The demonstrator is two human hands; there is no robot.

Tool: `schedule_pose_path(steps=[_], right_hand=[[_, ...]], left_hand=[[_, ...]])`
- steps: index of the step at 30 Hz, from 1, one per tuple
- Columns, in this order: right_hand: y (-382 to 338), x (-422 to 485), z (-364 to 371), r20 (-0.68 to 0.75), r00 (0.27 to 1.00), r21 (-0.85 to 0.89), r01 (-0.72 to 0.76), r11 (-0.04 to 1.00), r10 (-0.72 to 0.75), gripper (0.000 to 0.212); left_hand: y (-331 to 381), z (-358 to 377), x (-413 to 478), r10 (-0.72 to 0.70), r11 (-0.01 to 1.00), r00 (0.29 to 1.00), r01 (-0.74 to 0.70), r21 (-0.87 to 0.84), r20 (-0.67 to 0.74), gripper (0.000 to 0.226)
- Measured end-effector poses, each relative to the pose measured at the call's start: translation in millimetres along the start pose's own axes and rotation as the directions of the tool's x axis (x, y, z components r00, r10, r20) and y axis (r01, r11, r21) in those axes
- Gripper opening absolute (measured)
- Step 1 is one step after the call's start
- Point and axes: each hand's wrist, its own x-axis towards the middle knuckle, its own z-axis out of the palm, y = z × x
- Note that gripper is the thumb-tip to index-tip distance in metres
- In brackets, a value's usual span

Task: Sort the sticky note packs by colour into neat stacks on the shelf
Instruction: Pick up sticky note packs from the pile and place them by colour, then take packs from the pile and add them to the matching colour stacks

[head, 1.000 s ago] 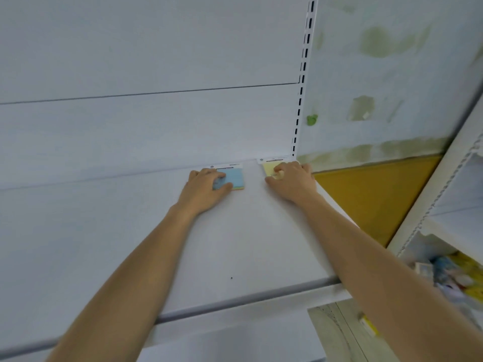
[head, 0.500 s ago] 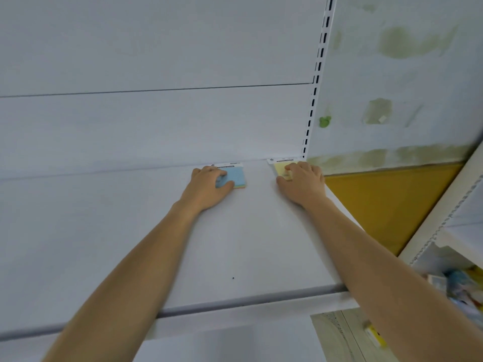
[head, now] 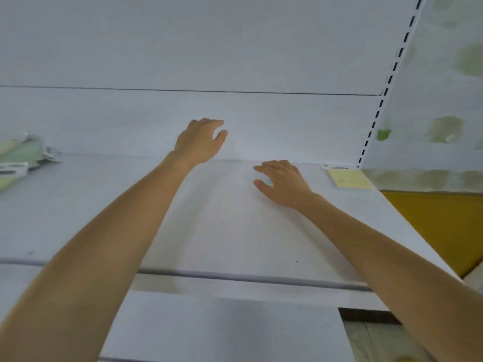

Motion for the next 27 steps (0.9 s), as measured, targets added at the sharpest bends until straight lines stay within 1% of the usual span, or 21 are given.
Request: schedule_pose_path(steps=[4,10,14,17,22,24,27], right_hand=[[-86.4,25.1,15.4,0.035,0.994,-0.022,0.103,0.994,-0.102,0.048],[-236.7,53.6,57.2,0.104,0.965,0.038,0.238,0.97,-0.241,0.049],[-315.3,71.6,82.6,0.121,0.945,0.105,0.292,0.951,-0.304,0.047],[-362.5,96.5,95.6,0.131,0.933,0.135,0.318,0.938,-0.335,0.046],[-421.0,150.4,113.9,0.122,0.934,0.176,0.312,0.934,-0.335,0.045],[-437.1,176.4,122.7,0.103,0.939,0.184,0.306,0.934,-0.328,0.045],[-454.2,217.5,133.5,0.06,0.958,0.26,0.256,0.931,-0.28,0.043]], left_hand=[[-78.1,-49.9,-30.9,-0.074,0.995,0.997,0.077,0.064,-0.036,0.047],[-217.7,-116.0,-91.1,-0.192,0.97,0.979,0.2,0.136,-0.068,0.047],[-296.2,-145.5,-121.3,-0.263,0.949,0.962,0.272,0.16,-0.075,0.045],[-352.0,-167.0,-134.9,-0.318,0.931,0.943,0.33,0.158,-0.101,0.043],[-431.5,-193.0,-137.7,-0.359,0.915,0.923,0.378,0.144,-0.141,0.044],[-456.8,-200.2,-130.5,-0.375,0.906,0.916,0.395,0.152,-0.141,0.045],[-487.3,-208.5,-112.7,-0.397,0.897,0.907,0.415,0.152,-0.139,0.045]])
